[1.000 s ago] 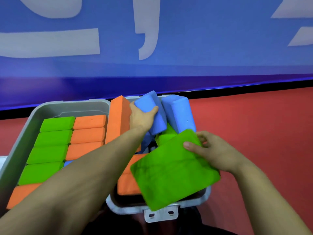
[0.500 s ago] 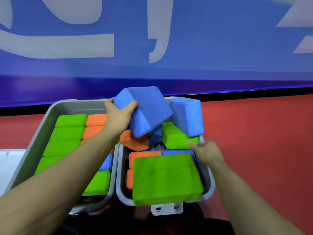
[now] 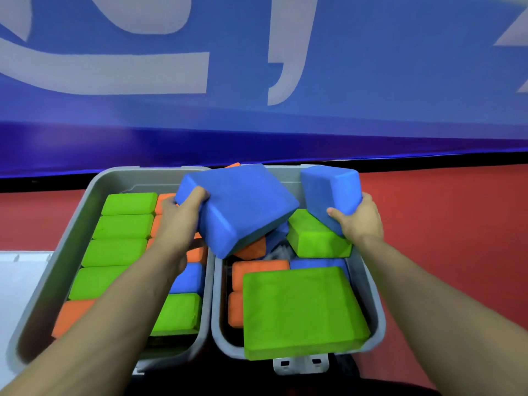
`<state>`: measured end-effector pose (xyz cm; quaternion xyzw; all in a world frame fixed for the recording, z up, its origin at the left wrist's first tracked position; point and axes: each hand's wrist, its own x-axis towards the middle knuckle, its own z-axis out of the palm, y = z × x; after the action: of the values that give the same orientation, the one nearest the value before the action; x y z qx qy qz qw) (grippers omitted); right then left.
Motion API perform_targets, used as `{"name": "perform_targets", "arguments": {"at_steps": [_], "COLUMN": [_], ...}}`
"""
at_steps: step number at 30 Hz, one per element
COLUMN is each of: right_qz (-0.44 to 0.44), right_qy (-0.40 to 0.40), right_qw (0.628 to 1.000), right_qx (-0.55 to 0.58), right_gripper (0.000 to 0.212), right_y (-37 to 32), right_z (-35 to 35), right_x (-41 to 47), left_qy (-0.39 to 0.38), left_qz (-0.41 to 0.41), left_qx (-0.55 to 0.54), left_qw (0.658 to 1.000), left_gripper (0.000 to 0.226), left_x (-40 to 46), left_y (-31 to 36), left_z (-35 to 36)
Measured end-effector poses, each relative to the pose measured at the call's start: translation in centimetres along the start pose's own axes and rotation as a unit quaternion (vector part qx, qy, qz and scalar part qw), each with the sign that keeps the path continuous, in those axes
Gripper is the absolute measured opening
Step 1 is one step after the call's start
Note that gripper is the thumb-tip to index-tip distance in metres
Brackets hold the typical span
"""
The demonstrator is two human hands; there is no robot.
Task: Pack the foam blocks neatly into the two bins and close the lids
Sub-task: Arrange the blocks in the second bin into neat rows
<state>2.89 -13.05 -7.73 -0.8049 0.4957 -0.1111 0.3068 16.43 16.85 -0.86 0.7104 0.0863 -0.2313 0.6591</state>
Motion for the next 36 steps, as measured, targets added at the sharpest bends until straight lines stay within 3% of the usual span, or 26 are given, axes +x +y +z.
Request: {"name": "perform_targets", "arguments": {"at_steps": [3,6,8,10,12,15,19,23,27,29,32,36], "right_qz": [-0.019,0.05,0.137,0.191,0.21,0.208,0.154,0.114,0.155,0.222,0.299,0.338], "right_qy": [0.038,0.054,0.0,-0.124,-0.243,-0.365,-0.443,-0.437,-0.241,-0.224,-0.296,-0.295], "right_qw": [0.998,0.98,0.949,0.921,0.897,0.872,0.882,0.891,0.955,0.935,0.888,0.871], "right_qx": [0.053,0.185,0.284,0.318,0.304,0.252,0.058,-0.047,0.07,0.163,0.185,0.202], "right_gripper": [0.075,0.079,0.08,0.054,0.031,0.034,0.034,0.014,0.015,0.021,0.058,0.055], "right_y": [-0.5,-0.5,0.3,1.5,2.5,2.7,2.6,2.1,2.3,2.5,2.8,2.5], "right_z": [-1.3,-4.5,-7.1,-9.4,-10.6,-10.1,-7.9,-8.1,-7.4,-5.7,-2.4,0.8], "right_x": [-1.5,-2.6,-3.8,-5.7,-7.5,-8.9,-9.4,-8.3,-5.9,-4.8,-3.7,-2.7], "left_qy": [0.02,0.054,0.078,0.095,0.088,0.043,-0.072,-0.215,-0.348,-0.38,-0.392,-0.366], "left_qz": [0.029,0.053,0.05,0.061,0.076,0.07,0.022,-0.072,-0.177,-0.223,-0.265,-0.246], "left_qx": [-0.013,-0.056,-0.09,-0.119,-0.141,-0.153,-0.077,0.009,0.072,0.071,0.06,0.105], "left_qw": [0.999,0.996,0.992,0.987,0.983,0.985,0.994,0.974,0.918,0.895,0.879,0.891], "left_gripper": [0.064,0.043,0.056,0.056,0.041,0.023,0.021,0.026,0.033,0.043,0.054,0.04], "left_x": [0.2,0.1,-0.2,-0.7,-1.3,-2.1,-2.7,-2.4,-1.5,-0.8,0.2,0.0], "left_y": [0.7,2.0,2.7,3.2,3.5,3.5,3.3,2.3,0.9,0.4,-0.1,-0.3], "left_z": [0.3,-0.8,-2.1,-3.1,-3.8,-4.0,-3.8,-3.3,-3.2,-3.4,-3.9,-3.7]}}
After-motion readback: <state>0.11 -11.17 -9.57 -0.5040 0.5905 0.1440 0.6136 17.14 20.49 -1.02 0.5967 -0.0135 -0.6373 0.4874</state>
